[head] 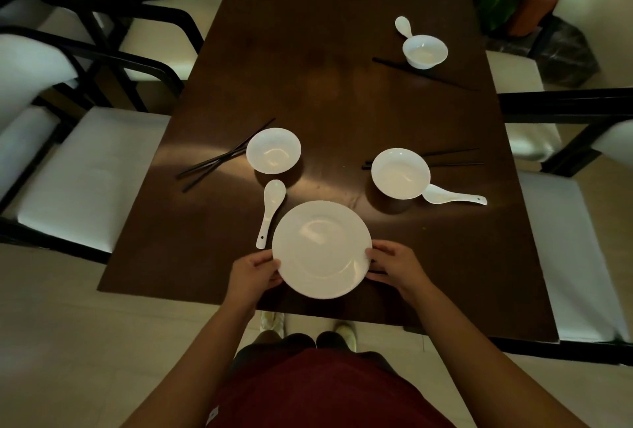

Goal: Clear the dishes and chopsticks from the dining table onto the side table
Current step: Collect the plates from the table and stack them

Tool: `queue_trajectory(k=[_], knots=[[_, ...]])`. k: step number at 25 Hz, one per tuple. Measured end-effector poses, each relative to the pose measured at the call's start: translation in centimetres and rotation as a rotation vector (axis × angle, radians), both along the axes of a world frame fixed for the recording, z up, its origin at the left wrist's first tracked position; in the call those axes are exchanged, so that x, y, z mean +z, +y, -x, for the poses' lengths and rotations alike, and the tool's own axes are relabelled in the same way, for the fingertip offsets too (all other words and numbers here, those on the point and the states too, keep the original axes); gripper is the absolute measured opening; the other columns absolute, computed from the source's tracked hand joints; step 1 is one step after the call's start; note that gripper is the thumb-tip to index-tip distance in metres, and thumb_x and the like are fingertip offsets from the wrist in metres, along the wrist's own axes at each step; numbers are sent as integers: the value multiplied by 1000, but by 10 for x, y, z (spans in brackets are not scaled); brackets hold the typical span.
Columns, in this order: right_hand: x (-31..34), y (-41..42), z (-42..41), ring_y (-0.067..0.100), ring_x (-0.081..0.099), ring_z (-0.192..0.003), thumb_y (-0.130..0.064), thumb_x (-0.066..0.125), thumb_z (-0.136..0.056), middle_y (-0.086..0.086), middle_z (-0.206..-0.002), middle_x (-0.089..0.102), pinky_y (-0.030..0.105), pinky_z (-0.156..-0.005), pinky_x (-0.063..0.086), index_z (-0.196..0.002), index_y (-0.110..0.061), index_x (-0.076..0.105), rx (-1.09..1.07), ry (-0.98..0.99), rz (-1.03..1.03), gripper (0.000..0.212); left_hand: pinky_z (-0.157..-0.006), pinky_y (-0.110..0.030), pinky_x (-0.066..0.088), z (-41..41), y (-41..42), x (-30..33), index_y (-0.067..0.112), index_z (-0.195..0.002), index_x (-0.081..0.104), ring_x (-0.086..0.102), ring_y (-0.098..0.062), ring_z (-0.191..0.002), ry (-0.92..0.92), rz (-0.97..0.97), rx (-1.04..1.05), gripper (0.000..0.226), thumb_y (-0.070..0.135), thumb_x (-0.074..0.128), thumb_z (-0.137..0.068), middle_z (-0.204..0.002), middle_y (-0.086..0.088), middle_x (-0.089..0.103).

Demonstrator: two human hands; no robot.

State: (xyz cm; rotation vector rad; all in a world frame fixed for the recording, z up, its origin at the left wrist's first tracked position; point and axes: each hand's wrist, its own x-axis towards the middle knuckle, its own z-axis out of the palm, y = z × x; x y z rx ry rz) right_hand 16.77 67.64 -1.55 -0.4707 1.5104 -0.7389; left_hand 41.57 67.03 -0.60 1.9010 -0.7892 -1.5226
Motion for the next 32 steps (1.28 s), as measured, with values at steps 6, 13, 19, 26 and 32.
queue_trajectory(k=[6, 13, 19, 26, 32], knots=[[-2, 1, -1, 20, 64, -83, -1, 58, -86, 6, -96, 65, 30, -67, 54, -123, -7, 56, -16, 32, 9, 38, -59, -17, 53, -1, 3, 3, 8, -103, 71, 67, -13, -62, -340, 186, -252, 21, 5, 64, -83, -66, 3, 67], [-2, 3, -1, 15, 64, -80, -4, 56, -88, 7, -104, 64, 22, -57, 56, -125, -7, 55, -9, 28, 39, 37, -64, -24, 55, 2, 1, -6, 7, -114, 65, 61, -6, -71, -313, 120, -216, 30, 10, 64, -84, -90, 0, 64], [-4, -2, 1, 24, 64, -89, -5, 60, -86, 12, -107, 63, 30, -67, 55, -121, -4, 57, 5, 98, 14, 35, -63, -23, 54, 1, -2, -9, 3, -113, 63, 63, -12, -75, -286, 82, -183, 30, 10, 65, -84, -93, -10, 66], [3, -10, 22, 20, 66, -78, -8, 62, -86, 12, -94, 66, 27, -64, 55, -110, -2, 61, -91, 68, -26, 25, -70, -31, 53, 11, 1, -11, -1, -114, 59, 60, -23, -90, -96, -47, 29, 29, 7, 61, -86, -105, -16, 60], [14, -65, 55, 24, 67, -82, -16, 64, -85, 15, -102, 64, 33, -76, 56, -119, -5, 54, -520, -10, -24, 37, -77, -36, 52, 15, 1, -12, -2, -114, 59, 59, -25, -92, -32, -85, 128, 28, 6, 59, -87, -108, -17, 60]])
